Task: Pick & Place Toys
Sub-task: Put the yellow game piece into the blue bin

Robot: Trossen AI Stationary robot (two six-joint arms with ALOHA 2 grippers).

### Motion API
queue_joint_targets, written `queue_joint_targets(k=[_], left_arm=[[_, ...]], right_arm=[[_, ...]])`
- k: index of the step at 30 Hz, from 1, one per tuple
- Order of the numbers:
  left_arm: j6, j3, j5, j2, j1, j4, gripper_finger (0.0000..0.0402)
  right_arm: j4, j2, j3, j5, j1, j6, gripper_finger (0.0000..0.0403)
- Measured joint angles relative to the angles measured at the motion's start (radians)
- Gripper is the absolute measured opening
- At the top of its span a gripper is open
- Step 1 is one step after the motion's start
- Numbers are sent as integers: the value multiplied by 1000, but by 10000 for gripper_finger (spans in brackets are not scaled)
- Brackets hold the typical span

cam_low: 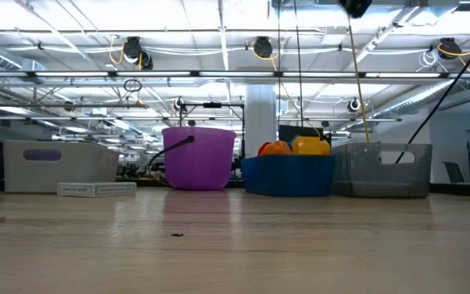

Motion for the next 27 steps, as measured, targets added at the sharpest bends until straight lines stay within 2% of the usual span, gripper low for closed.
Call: queue_joint_targets(k=[6,13,19,27], left_arm=[[0,0,0,0,0,0,266],[0,0,-1,0,0,0,266],[0,0,-1,0,0,0,266],[0,0,-2,0,2,0,266]], right_arm=[[-169,7,0,214,355,-51,255],[-393,132,0,371,659,-26,256],[-451,278,0,390,783,-47,256],[-358,421,-28,389,831,-24,256]])
